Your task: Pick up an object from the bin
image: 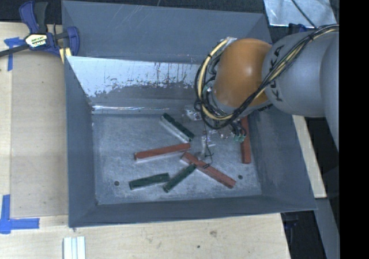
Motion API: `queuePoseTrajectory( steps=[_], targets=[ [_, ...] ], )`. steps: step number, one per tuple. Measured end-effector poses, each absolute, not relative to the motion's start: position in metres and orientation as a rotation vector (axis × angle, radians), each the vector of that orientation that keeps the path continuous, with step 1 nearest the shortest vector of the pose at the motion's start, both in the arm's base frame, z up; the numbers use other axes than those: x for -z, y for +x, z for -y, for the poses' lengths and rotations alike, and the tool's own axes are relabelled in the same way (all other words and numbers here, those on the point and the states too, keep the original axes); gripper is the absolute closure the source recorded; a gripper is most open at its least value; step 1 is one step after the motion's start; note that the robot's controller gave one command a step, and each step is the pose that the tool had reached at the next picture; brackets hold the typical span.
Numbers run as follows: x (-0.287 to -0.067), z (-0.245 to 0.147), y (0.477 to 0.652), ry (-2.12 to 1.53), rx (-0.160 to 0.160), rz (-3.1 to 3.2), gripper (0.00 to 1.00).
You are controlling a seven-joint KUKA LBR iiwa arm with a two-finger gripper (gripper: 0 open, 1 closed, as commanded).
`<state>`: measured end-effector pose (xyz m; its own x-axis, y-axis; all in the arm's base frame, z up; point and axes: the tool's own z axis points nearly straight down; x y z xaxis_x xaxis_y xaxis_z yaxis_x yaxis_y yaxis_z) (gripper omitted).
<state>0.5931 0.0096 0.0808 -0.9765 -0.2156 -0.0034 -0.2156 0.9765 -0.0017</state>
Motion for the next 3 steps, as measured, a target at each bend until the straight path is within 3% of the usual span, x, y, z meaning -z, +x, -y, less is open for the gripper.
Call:
queuePoseTrajectory(
  steps=[1,2,3],
  targets=[
    [-0.078,-0.060,0.596,-0.431,-0.001,-3.104,1.00],
    [-0.078,-0.060,0.596,-0.431,-0.001,-3.104,1.00],
    [-0.236,-0.082,0.603,-0.488,0.000,-3.098,1.00]
  ],
)
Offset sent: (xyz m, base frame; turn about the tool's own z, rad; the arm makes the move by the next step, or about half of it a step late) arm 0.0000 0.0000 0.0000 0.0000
